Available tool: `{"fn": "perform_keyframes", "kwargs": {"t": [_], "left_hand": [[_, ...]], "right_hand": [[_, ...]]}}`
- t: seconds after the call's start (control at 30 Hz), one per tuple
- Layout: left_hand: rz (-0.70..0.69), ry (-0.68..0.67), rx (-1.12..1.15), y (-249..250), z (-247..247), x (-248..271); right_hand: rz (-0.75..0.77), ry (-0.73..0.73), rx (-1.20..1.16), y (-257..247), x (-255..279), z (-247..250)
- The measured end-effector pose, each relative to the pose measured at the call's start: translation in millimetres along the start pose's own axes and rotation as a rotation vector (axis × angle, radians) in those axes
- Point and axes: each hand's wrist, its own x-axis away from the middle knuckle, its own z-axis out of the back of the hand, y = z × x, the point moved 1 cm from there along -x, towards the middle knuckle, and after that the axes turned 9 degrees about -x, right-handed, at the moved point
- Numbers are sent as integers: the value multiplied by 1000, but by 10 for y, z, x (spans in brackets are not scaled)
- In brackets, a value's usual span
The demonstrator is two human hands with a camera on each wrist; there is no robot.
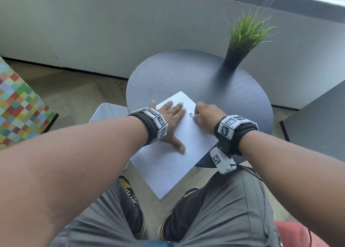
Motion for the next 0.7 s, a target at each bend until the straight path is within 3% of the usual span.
{"fn": "perform_keyframes", "kwargs": {"t": [0.07,0.13,0.2,0.23,0.33,0.37,0.43,0.53,0.7], "left_hand": [[4,-1,18,-9,-5,5],[1,6,38,-11,-10,11],[-2,2,42,-9,-7,7],[-1,2,33,-12,-11,1],[2,-2,2,-13,-20,-19],[3,-5,-7,-17,-17,-19],[0,-8,-32,-44,-13,-20],[-20,-19,-75,-108,26,-19],[-35,-16,-138,-147,161,-27]], "right_hand": [[47,7,19,-97,50,-45],[288,-83,-28,-256,194,-185],[390,-169,-42,-243,263,-202],[336,-162,-23,-189,210,-139],[-17,5,-2,77,-22,47],[-60,35,10,95,-19,66],[65,24,52,0,103,-20],[271,-110,5,-44,371,-152],[-25,-107,-81,283,263,6]]}}
